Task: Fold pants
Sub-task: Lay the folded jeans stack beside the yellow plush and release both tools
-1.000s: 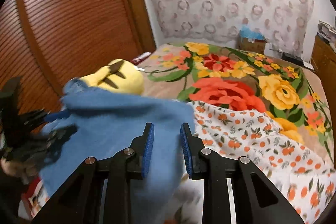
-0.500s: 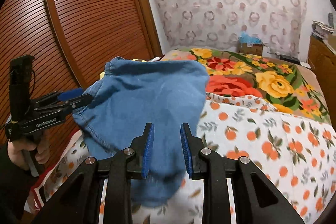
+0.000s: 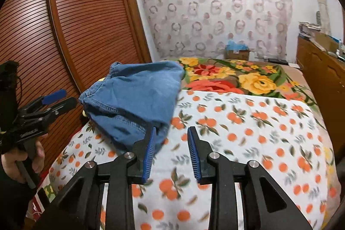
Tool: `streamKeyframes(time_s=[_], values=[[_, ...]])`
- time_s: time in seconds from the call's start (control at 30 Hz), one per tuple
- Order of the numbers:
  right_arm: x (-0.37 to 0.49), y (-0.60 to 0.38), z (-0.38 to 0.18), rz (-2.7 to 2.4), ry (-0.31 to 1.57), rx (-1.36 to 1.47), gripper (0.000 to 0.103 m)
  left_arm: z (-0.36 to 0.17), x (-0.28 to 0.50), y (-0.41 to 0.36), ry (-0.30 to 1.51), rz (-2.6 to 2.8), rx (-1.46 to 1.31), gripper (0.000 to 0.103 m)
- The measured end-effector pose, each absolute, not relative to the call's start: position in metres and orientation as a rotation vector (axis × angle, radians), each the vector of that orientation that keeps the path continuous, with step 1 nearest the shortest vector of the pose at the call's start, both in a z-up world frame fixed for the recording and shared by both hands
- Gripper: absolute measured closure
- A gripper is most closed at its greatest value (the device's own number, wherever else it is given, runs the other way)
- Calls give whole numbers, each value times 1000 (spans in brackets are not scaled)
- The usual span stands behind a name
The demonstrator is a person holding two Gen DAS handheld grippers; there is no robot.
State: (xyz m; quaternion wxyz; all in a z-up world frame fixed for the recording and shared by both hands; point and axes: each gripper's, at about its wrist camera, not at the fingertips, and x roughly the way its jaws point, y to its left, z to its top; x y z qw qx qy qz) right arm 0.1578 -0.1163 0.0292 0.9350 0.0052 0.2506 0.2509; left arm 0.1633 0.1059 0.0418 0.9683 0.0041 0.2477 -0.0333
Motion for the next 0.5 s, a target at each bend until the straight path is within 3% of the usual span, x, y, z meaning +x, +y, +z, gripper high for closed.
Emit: streamKeyframes(time_s=[0.1, 0.13, 0.3, 0.5], values=[[130, -125, 31, 489, 489, 5, 67, 47, 142, 83, 472, -77, 27, 7], [122, -129, 31, 479, 480, 3, 65, 49, 136, 77, 466, -85, 27, 0], [96, -141, 29, 432, 453, -2, 57, 58, 111, 50, 443, -121, 23, 0], [60, -149, 27, 367, 403, 5, 29, 66, 84, 25, 405, -122, 16, 0]])
